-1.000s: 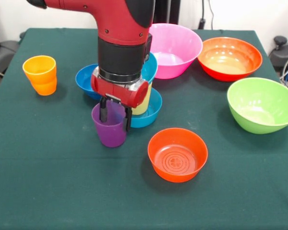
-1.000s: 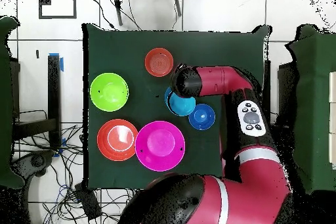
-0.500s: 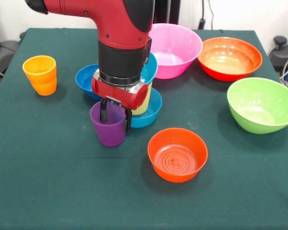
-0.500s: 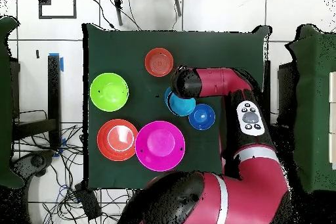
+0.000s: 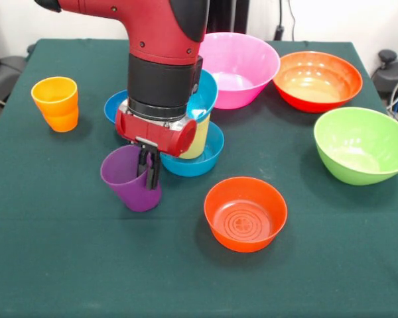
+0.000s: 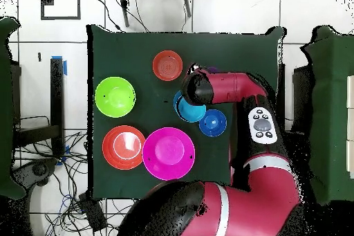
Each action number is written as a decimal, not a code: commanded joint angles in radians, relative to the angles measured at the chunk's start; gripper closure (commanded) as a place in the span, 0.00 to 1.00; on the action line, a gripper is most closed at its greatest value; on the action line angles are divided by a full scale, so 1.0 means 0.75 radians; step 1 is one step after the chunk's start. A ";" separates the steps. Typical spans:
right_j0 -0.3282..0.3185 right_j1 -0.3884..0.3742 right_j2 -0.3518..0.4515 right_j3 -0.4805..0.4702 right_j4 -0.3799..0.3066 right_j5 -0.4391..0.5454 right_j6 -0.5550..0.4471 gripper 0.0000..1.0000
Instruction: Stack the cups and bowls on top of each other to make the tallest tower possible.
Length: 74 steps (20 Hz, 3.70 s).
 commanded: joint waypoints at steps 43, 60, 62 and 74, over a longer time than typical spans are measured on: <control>0.033 -0.248 0.029 0.190 -0.019 0.061 -0.089 1.00; 0.038 -0.245 0.040 0.184 0.007 0.135 -0.106 1.00; 0.039 -0.252 0.039 0.182 0.010 0.144 -0.108 1.00; 0.032 -0.375 0.059 0.249 0.069 0.259 -0.135 1.00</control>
